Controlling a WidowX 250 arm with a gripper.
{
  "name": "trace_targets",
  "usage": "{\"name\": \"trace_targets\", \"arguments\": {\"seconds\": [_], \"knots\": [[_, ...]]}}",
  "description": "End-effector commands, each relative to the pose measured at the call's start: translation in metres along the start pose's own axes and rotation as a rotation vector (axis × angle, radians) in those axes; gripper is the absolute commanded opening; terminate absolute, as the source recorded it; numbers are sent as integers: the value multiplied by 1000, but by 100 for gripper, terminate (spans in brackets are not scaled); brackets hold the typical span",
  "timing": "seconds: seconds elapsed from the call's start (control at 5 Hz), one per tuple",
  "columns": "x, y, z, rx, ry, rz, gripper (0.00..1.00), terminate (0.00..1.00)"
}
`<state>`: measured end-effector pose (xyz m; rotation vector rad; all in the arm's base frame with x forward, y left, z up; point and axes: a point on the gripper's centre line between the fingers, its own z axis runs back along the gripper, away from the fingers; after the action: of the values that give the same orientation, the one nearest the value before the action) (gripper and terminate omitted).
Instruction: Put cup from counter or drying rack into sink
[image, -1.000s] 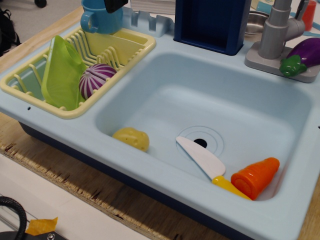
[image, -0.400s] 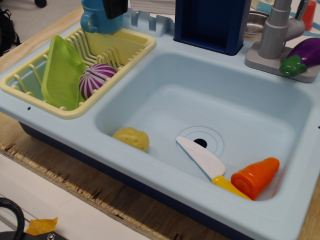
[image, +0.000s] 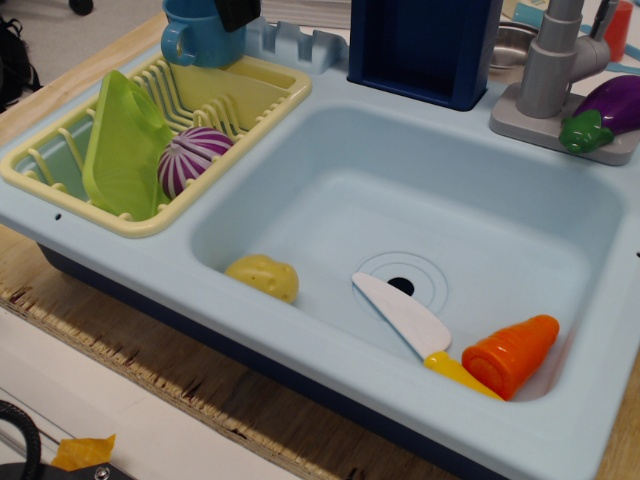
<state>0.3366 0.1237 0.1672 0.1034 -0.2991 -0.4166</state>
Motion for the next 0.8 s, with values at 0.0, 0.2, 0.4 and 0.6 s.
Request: {"name": "trace_targets", "arguments": {"seconds": [0.0, 0.2, 0.4, 0.6], "knots": [[-6, 4, -6, -23, 2, 44, 100, 0], [-11, -3, -11, -44, 25, 67, 0, 0], [-16, -10, -3, -28, 31, 90, 0, 0], [-13, -22, 11, -8, 30, 105, 0, 0]]}}
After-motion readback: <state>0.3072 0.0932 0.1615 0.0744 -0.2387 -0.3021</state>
